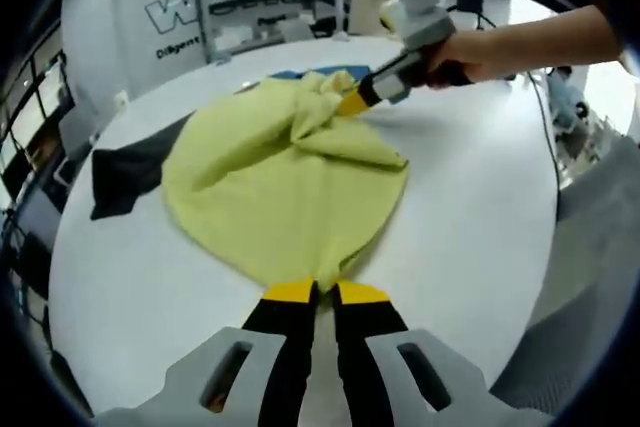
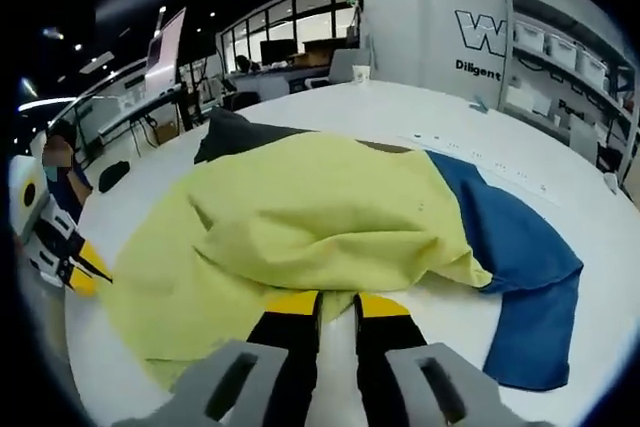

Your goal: Fold the garment on the visible template until the final outline fits inside the template.

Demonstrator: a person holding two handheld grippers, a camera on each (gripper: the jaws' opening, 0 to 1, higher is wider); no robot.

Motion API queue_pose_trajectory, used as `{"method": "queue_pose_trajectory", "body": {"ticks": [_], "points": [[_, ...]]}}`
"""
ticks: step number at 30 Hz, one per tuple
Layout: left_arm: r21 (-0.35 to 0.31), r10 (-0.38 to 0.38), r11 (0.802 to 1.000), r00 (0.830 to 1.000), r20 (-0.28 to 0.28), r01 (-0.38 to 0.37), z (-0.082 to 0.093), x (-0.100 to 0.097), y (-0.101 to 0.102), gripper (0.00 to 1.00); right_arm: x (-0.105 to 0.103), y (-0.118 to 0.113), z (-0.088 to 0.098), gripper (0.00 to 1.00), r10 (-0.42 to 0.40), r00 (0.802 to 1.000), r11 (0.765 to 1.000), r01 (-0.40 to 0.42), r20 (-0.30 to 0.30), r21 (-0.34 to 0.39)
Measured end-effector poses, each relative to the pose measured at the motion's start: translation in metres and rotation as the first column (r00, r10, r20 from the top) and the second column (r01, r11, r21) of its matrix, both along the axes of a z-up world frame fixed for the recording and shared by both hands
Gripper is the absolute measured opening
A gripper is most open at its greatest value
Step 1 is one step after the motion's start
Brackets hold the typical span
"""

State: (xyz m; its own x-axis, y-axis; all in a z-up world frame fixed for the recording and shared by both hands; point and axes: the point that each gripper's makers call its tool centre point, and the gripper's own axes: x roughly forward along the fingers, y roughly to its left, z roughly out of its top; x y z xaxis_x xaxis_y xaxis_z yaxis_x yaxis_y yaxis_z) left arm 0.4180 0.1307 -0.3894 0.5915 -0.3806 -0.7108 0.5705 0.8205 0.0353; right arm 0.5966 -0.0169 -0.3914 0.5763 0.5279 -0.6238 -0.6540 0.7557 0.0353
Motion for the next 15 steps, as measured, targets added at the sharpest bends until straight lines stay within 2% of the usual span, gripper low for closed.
{"method": "queue_pose_trajectory", "body": {"ticks": [2,6,8,15], "points": [[0.001,-0.001,1.0,1.0,-0.003,0.001,0.002,0.0,-0.001,0.03,0.002,0.0,-0.002,0.0,0.013,1.0,1.0,-0.013,0.005,-0.002],[0.025,-0.013,1.0,1.0,-0.007,0.013,0.004,-0.001,0.002,0.03,-0.002,-0.002,-0.005,0.0,0.01,0.999,1.0,-0.01,-0.032,-0.022],[0.02,-0.009,1.0,1.0,-0.004,0.009,0.008,0.0,0.003,0.03,-0.007,-0.009,0.0,0.0,-0.011,0.999,1.0,0.01,-0.041,-0.026],[0.021,0.005,1.0,1.0,0.016,-0.006,0.02,0.002,0.012,0.03,-0.019,-0.018,0.016,0.0,-0.042,0.998,0.999,0.043,-0.038,0.029]]}}
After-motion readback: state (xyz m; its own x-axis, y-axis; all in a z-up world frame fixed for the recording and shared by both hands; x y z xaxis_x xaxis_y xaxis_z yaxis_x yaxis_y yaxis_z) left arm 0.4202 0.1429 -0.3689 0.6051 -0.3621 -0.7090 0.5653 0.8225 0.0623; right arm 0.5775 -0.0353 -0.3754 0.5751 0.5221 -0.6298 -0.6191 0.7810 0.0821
